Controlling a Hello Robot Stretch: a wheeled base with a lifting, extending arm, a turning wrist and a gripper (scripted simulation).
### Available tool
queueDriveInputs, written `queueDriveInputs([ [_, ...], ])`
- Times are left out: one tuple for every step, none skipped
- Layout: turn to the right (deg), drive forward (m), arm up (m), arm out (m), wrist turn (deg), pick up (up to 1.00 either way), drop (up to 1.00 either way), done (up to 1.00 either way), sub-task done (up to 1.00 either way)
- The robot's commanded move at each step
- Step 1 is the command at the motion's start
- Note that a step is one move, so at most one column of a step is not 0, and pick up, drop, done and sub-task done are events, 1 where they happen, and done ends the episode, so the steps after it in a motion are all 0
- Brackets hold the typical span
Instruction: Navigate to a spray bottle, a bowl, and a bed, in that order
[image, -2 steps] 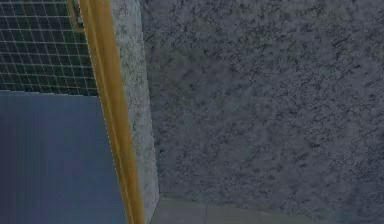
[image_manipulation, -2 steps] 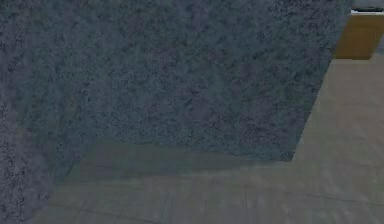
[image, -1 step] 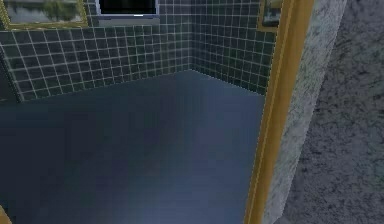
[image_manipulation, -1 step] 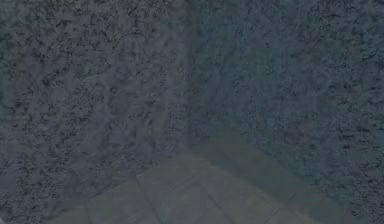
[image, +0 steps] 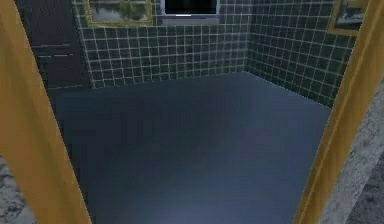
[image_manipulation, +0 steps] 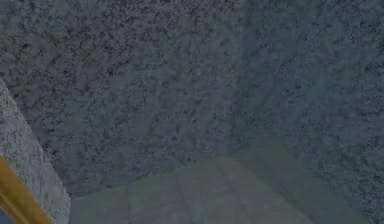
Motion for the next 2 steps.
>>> queueDriveInputs([
  [0.0, 0.75, 0.00, 0.00, 0.0, 0.00, 0.00, 0.00, 0.00],
  [-45.0, 0.00, 0.00, 0.00, 0.0, 0.00, 0.00, 0.00, 0.00],
])
